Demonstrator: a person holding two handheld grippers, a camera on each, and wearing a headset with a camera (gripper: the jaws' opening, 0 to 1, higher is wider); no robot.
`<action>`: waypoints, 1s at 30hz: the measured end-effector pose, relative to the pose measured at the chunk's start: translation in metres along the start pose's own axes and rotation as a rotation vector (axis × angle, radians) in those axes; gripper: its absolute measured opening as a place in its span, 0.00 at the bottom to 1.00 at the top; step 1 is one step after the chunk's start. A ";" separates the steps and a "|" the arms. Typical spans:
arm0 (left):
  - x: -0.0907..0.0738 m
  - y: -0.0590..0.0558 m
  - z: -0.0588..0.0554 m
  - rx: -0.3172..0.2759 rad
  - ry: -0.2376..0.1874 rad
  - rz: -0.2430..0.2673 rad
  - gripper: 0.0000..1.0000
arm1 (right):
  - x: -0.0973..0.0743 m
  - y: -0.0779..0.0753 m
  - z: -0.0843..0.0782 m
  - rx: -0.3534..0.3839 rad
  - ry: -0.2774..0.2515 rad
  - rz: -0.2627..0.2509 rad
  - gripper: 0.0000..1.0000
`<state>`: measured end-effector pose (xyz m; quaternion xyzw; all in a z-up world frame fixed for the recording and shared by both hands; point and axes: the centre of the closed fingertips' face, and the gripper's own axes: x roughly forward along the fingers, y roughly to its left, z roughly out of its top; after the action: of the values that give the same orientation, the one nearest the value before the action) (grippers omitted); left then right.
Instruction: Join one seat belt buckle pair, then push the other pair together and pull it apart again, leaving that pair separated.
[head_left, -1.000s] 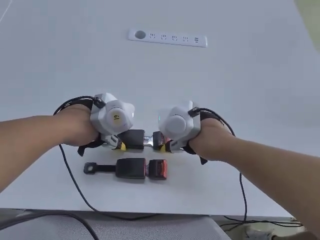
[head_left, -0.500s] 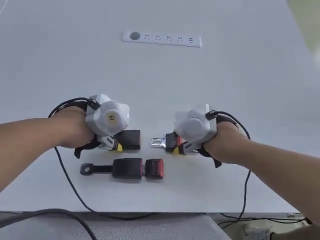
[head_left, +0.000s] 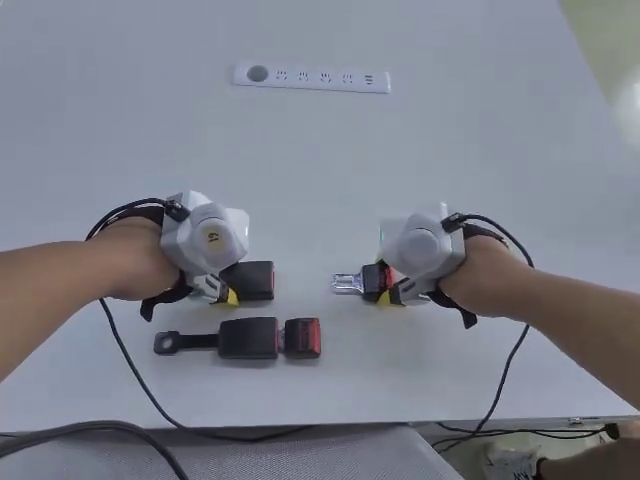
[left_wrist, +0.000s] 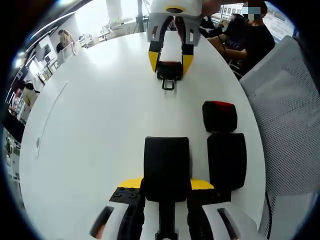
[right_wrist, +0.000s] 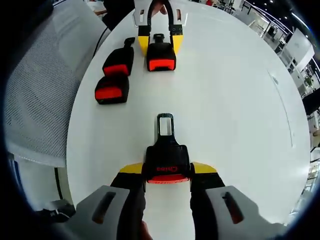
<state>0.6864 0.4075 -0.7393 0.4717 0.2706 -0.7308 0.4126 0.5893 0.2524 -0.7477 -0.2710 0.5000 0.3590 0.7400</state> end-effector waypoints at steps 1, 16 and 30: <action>0.000 0.000 0.000 -0.001 0.000 0.000 0.32 | 0.000 0.000 -0.001 -0.001 0.000 0.000 0.33; 0.001 0.002 0.000 -0.010 0.009 0.004 0.33 | 0.000 -0.002 -0.001 0.001 0.010 -0.018 0.36; -0.027 0.008 0.007 -0.081 -0.084 0.116 0.45 | -0.022 -0.001 0.017 0.125 -0.103 -0.127 0.49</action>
<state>0.6957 0.4079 -0.7117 0.4384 0.2546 -0.7134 0.4838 0.5940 0.2586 -0.7211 -0.2367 0.4646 0.2930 0.8014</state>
